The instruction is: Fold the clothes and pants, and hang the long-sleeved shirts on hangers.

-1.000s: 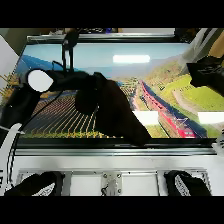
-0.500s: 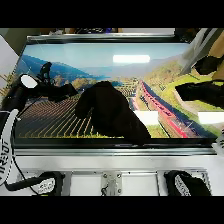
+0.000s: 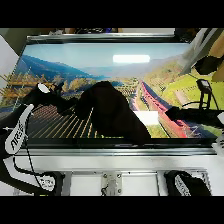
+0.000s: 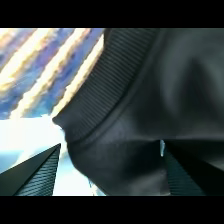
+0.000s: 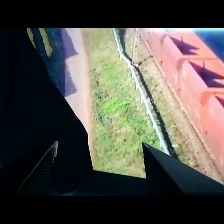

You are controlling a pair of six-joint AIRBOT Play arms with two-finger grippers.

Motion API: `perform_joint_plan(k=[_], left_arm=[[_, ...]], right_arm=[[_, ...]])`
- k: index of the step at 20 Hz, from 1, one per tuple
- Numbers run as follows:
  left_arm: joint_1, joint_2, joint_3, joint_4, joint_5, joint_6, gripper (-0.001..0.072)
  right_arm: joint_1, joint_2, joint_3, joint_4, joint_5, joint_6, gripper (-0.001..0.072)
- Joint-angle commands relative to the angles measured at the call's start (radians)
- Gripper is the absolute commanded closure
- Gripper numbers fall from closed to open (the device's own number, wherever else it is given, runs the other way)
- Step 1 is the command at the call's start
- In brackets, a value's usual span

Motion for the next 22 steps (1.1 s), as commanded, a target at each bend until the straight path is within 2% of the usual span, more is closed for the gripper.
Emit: perform_joint_plan(k=[1, 4, 5, 7, 8, 16, 20, 21, 22], left_arm=[[-0.005, -0.049, -0.002, -0.083, -0.014, -0.004, 0.0014], [-0.042, -0.050, -0.006, -0.106, 0.024, -0.004, 0.0016], [-0.055, -0.050, -0.006, -0.105, 0.037, -0.004, 0.0133], [-0.062, -0.050, -0.002, -0.107, 0.052, -0.004, 0.0597], [-0.056, -0.050, 0.010, -0.107, 0.050, -0.003, 0.0691], [-0.035, -0.026, 0.130, -0.052, -0.012, 0.000, 0.0691], [-0.034, 0.018, 0.146, -0.006, -0.010, 0.000, 0.0691], [-0.034, 0.031, 0.146, 0.004, -0.009, 0.000, 0.0692], [-0.034, 0.049, 0.146, 0.019, -0.008, 0.000, 0.0691]], right_arm=[[0.001, -0.001, -0.096, -0.005, 0.002, 0.029, 0.0131], [0.001, -0.005, -0.155, -0.006, -0.001, 0.051, 0.0131], [0.002, -0.013, -0.180, -0.006, -0.010, 0.080, 0.0131], [0.013, -0.036, -0.236, -0.006, -0.053, 0.132, 0.0131], [0.027, -0.053, -0.264, -0.005, -0.081, 0.150, 0.0131], [0.345, -0.290, -0.328, 0.173, -0.354, 0.166, 0.0131], [0.401, -0.349, -0.326, 0.172, -0.387, 0.166, 0.0133], [0.401, -0.347, -0.325, 0.172, -0.394, 0.165, 0.0212], [0.401, -0.338, -0.317, 0.171, -0.394, 0.145, 0.0520]])
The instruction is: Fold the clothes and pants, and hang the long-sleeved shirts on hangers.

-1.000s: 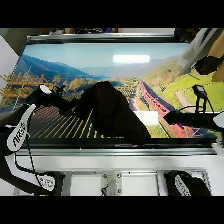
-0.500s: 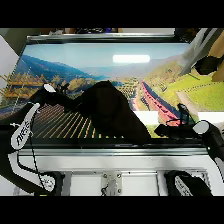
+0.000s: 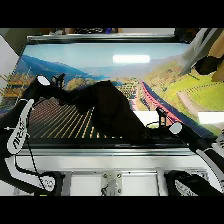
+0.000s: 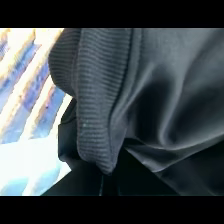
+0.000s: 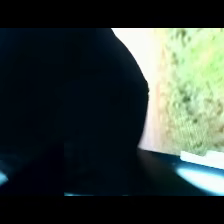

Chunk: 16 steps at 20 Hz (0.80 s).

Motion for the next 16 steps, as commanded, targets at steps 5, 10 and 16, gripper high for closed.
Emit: perform_joint_plan(k=[5, 10, 16], left_arm=[[0.081, 0.269, 0.169, 0.034, 0.013, 0.000, 0.0692], [0.126, 0.588, 0.515, 0.034, 0.021, 0.000, 0.0692], [0.071, 0.822, 0.544, 0.081, 0.060, 0.036, 0.0692]], right_arm=[[-0.058, 0.188, 0.291, -0.167, 0.139, -0.053, 0.0695], [-0.246, 0.437, 0.821, -0.296, 0.309, -0.040, 0.0695], [-0.422, 0.505, 1.023, -0.296, 0.309, 0.058, 0.0695]])
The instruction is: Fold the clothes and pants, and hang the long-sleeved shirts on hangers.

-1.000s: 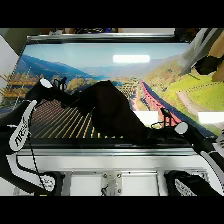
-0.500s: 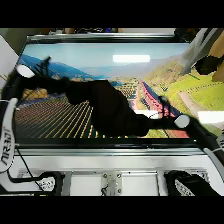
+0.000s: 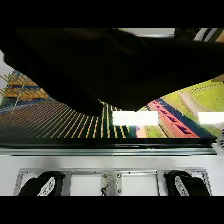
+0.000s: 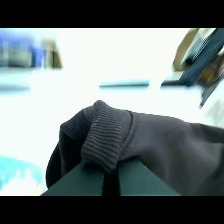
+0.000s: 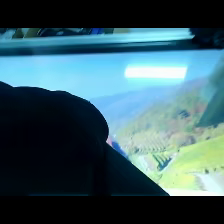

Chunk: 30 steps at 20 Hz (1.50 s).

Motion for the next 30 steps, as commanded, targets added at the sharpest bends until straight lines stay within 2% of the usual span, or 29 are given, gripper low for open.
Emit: perform_joint_plan(k=[1, 4, 8, 9, 10, 11, 14, 17, 20, 23, 25, 30], left_arm=[[-0.031, 0.119, -0.048, 0.071, 0.029, 0.011, 0.0692], [-0.050, 0.135, -0.242, 0.077, 0.019, -0.031, 0.0692], [-0.126, 0.035, -0.510, 0.077, -0.024, -0.049, 0.0691], [-0.149, -0.010, -0.570, 0.079, -0.017, -0.048, 0.0691], [-0.168, -0.062, -0.623, 0.078, 0.010, -0.047, 0.0692], [-0.179, -0.114, -0.661, 0.078, 0.048, -0.038, 0.0692], [-0.166, -0.269, -0.718, 0.077, 0.126, -0.031, 0.0692], [-0.108, -0.378, -0.723, 0.077, 0.096, -0.032, 0.0692], [-0.049, -0.431, -0.723, 0.075, 0.064, -0.032, 0.0691], [-0.033, -0.441, -0.723, 0.077, 0.058, -0.031, 0.0691], [-0.034, -0.441, -0.723, 0.076, 0.070, -0.031, 0.0692], [-0.034, -0.441, -0.723, 0.077, 0.089, -0.031, 0.0691]], right_arm=[[-0.085, 0.014, 0.084, -0.014, 0.015, 0.074, 0.0695], [-0.085, -0.084, 0.084, -0.014, 0.022, 0.138, 0.0695], [-0.084, -0.344, 0.082, -0.014, 0.068, 0.136, 0.0692], [-0.084, -0.420, 0.082, -0.014, 0.060, 0.136, 0.0616], [-0.086, -0.497, 0.082, -0.004, 0.042, 0.136, 0.0294], [-0.087, -0.558, 0.082, -0.003, 0.031, 0.136, 0.0005], [-0.086, -0.624, 0.079, -0.009, 0.060, 0.071, -0.0001], [-0.086, -0.562, -0.023, -0.045, 0.168, -0.018, -0.0001], [-0.079, -0.435, -0.314, -0.048, 0.219, 0.049, 0.0000], [-0.018, -0.313, -0.661, -0.046, 0.183, 0.108, 0.0000], [0.032, -0.277, -0.816, -0.001, 0.138, 0.141, 0.0000], [0.200, -0.294, -0.975, 0.161, -0.025, 0.141, 0.0000]])
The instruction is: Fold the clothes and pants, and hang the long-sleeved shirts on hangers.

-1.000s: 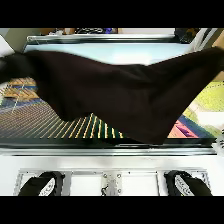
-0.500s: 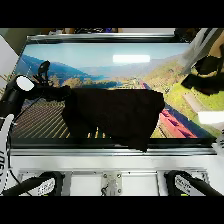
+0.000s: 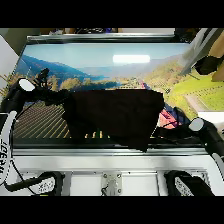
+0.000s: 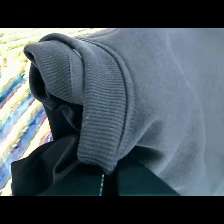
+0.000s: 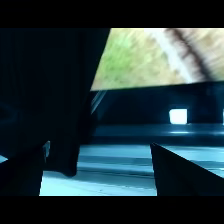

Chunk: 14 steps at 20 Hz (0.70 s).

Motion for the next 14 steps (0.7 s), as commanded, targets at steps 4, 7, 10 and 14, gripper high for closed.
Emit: perform_joint_plan(k=[4, 7, 10, 14], left_arm=[[0.003, -0.003, 0.001, 0.002, 0.012, 0.002, 0.0691], [0.026, -0.003, 0.118, -0.004, 0.079, 0.001, 0.0692], [0.037, -0.030, 0.438, -0.008, 0.160, 0.000, 0.0692], [-0.071, -0.171, 1.082, -0.029, 0.100, 0.118, 0.0692]], right_arm=[[0.216, -0.054, -0.095, 0.108, -0.199, 0.038, 0.0000], [0.212, -0.040, -0.040, 0.109, -0.199, 0.037, 0.0000], [0.164, 0.013, 0.096, 0.095, -0.180, 0.037, 0.0000], [0.116, 0.090, 0.299, 0.094, -0.183, 0.037, 0.0000]])
